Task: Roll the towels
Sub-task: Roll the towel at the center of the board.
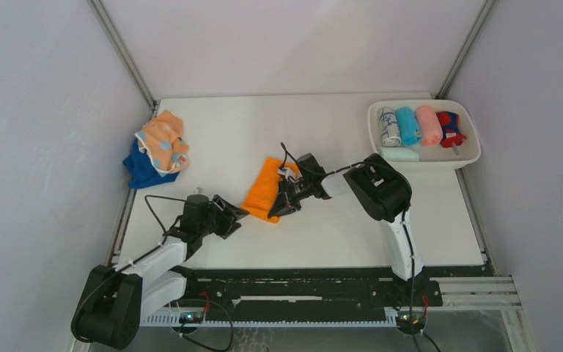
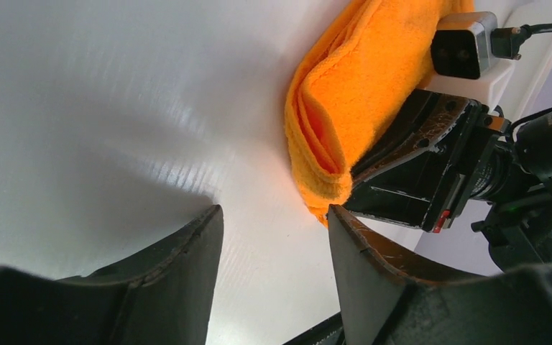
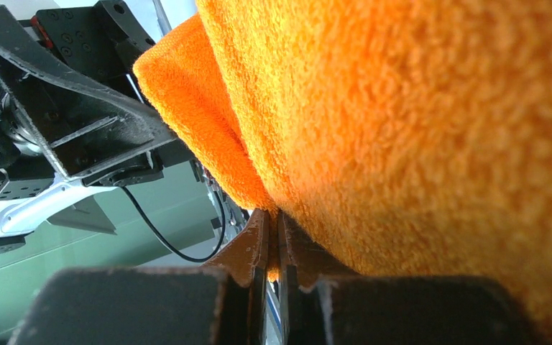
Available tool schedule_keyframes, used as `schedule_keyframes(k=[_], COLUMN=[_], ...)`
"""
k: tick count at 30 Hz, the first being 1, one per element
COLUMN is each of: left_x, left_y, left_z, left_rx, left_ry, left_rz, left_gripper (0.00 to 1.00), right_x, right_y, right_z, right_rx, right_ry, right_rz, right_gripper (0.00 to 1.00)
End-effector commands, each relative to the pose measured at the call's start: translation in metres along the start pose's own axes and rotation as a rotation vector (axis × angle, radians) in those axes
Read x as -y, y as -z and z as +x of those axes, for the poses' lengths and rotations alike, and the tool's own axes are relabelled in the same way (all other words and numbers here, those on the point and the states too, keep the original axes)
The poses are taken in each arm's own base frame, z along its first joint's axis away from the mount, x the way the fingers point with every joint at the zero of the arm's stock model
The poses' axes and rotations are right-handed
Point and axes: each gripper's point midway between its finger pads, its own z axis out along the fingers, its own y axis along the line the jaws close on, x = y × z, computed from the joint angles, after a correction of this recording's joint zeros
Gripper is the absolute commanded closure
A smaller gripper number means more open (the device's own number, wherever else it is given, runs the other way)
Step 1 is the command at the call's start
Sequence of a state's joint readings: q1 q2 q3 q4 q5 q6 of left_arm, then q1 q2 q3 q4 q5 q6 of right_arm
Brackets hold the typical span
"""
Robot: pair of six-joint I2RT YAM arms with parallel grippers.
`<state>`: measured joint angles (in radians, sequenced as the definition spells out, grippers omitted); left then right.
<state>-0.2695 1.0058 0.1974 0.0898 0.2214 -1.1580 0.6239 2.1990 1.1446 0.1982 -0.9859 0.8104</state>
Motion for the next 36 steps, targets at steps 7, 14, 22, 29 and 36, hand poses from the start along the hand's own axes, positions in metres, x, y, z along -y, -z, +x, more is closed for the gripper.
schedule_keyframes(k=[7,14,22,29,36], left_x=[0.001,0.005,0.001,-0.01,-0.035], left_y=[-0.011,-0.015,-0.024,-0.033,-0.036], left_z=[-0.014,-0.017,-0.018,-0.016,-0.008], left_rx=[0.028,0.03,0.019,-0.004,-0.03], left_ry=[-0.026,-0.024,-0.009,0.011,0.05], left_rz=[-0.056,-0.063,-0.096,-0.153,-0.257], left_gripper=[0.43,0.43,0.44,0.45,0.53], right_x=[0.03,0.028,0.026,0.026,0.023], right_y=[-0.004,-0.005,-0.008,-0.008,-0.007], right_z=[-0.008,-0.008,-0.007,-0.008,-0.009], right_rx=[0.048,0.045,0.035,0.034,0.039], right_ry=[-0.036,-0.026,-0.018,-0.015,-0.003], right_rz=[0.103,0.104,0.106,0.111,0.117], right_gripper=[1.0,1.0,1.0,1.0,1.0])
